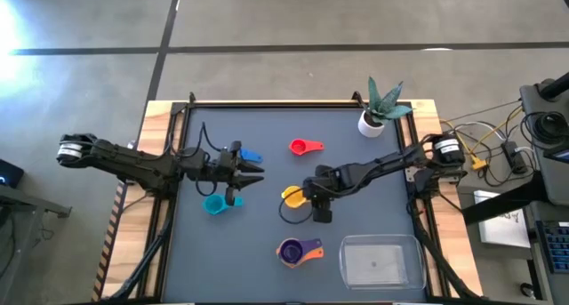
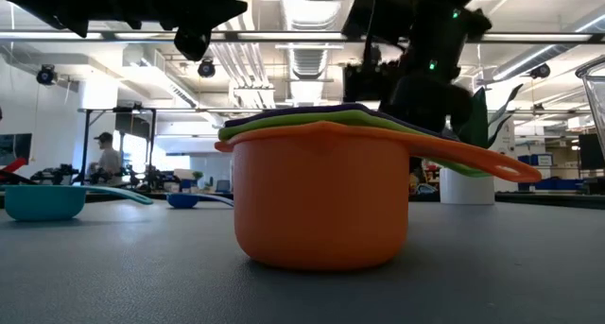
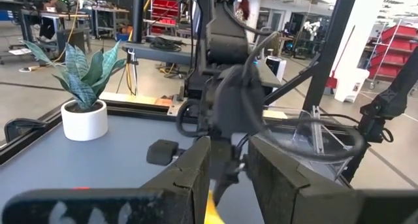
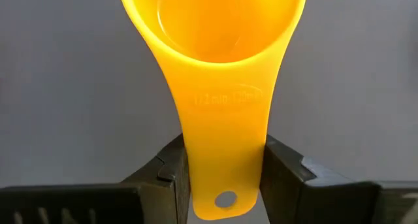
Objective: Nest measuring cups in basket
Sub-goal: Stack the yellow measuring cup on top of the violet measuring cup
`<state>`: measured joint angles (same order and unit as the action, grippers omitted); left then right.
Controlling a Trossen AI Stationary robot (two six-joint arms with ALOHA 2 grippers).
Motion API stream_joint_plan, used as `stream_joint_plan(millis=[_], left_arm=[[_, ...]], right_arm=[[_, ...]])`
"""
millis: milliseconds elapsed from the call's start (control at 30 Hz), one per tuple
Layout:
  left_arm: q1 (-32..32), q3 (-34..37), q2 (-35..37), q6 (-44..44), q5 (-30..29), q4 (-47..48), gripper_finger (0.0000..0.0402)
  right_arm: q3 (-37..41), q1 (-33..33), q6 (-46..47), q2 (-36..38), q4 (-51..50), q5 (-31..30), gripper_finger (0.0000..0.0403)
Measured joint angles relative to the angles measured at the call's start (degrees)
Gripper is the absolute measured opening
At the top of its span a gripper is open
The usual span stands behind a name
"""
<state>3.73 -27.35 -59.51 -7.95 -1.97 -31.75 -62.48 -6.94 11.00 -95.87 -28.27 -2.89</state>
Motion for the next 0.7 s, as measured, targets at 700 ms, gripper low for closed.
stream_joint_plan(millis=[700], left_arm=[[-0.2, -0.1, -0.1, -0.3, -0.5, -0.1, 0.0086]], right_arm=[[-11.6, -19.9, 10.9, -0.4, 0.6, -6.2, 0.0122]])
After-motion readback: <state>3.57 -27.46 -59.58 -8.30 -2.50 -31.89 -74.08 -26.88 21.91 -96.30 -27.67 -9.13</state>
